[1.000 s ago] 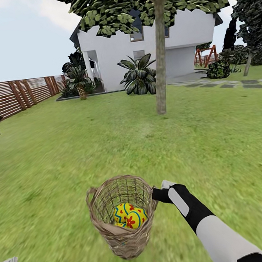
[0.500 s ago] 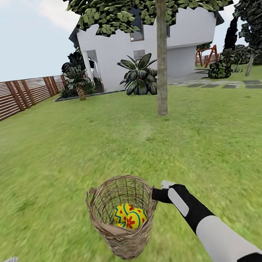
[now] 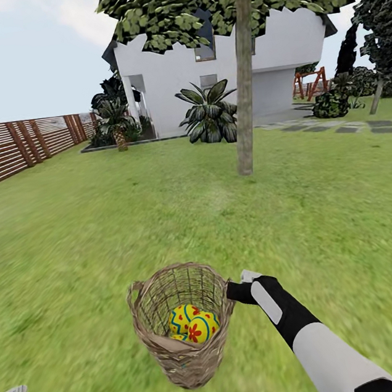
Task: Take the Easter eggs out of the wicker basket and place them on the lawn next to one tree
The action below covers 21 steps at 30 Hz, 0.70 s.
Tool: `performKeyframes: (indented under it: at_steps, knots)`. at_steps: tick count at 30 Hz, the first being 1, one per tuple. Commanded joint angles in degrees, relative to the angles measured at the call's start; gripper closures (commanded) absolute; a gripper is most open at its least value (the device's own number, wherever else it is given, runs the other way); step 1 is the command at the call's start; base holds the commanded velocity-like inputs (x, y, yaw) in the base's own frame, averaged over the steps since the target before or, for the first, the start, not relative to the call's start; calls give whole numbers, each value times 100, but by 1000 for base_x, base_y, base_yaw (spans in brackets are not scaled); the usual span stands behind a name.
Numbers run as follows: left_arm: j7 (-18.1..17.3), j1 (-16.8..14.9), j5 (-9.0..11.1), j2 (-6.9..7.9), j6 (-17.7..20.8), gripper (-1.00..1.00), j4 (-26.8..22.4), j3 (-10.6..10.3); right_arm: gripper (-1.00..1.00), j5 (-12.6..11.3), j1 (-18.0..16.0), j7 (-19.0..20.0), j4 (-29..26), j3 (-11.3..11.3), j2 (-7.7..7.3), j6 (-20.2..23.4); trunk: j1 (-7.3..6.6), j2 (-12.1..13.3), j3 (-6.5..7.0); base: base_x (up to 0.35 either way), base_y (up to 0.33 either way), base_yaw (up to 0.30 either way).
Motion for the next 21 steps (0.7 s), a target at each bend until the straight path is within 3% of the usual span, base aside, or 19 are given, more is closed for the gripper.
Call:
performKeyframes:
  at_steps: [1, 21]
  knots:
    - [-19, -3, 39, -2, 42, -100, -7, 22, 100, -108, -4, -54, -12, 16, -1, 2, 3, -3, -6, 341, 0, 0]
    - [-31, -3, 35, -2, 9, -100, -7, 26, 100, -116, -4, -54, -12, 28, 8, 1, 3, -3, -6, 337, 0, 0]
